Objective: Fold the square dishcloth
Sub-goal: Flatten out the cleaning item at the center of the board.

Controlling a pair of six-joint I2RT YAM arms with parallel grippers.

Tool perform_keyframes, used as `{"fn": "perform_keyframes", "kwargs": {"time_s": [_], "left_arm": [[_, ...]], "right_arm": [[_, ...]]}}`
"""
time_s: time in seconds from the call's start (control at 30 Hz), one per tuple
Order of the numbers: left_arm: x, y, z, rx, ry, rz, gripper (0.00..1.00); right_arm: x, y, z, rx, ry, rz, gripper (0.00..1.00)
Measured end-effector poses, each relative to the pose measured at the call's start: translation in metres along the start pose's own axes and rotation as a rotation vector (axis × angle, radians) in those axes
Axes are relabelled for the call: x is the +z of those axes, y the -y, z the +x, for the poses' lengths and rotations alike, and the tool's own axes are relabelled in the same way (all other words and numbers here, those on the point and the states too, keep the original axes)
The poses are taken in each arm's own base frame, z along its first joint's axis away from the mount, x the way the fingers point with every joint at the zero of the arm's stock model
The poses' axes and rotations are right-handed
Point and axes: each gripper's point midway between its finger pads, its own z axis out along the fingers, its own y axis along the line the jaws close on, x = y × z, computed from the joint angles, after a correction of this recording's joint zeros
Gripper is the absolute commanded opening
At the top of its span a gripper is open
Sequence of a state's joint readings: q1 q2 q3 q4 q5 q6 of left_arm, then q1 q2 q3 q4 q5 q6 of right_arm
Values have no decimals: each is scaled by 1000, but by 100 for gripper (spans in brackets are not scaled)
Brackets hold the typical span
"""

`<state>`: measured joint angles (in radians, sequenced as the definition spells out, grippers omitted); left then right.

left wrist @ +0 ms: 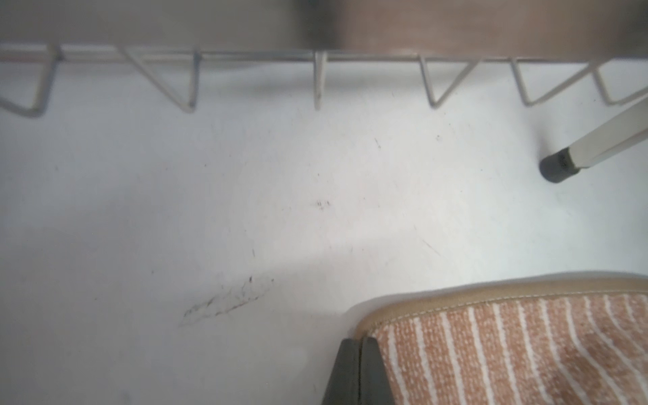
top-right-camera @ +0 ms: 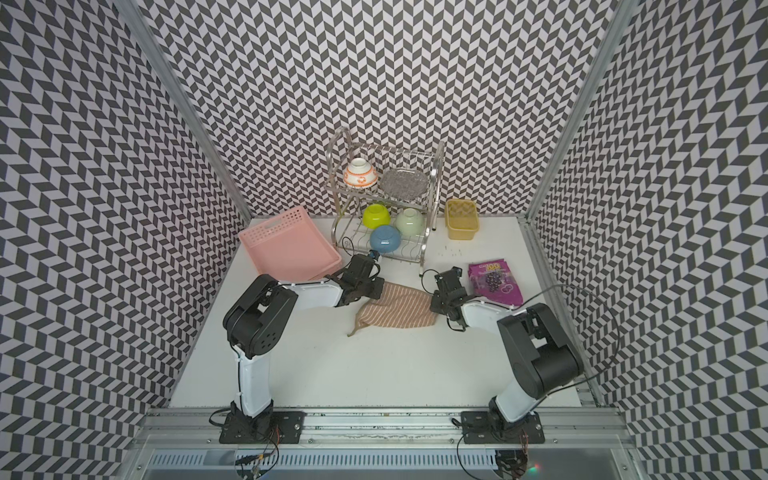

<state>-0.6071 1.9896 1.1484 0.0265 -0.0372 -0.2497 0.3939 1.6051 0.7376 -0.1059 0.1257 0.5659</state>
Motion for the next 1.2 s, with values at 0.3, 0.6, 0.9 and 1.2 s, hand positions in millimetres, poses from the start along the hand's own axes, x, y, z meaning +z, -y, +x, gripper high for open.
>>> {"fn": "perform_keyframes", "kwargs": {"time_s": [0.3,0.6,0.9,1.2], "left_arm": [[-78,6,-53,-24,192,25,0],[-164,13,-97,-43,434,82,0],[-187,-11,-135,-32,569,67,0],[-182,-29,-153,2,641,51,0]], "right_arm": [[-54,-25,-44,-38,147,-89,0],[-145,-61,-105,-56,368,-235,0],[-182,-83,-159,-70,514,-251,0],[-153,-101,-170,-111,473,-245,0]]}}
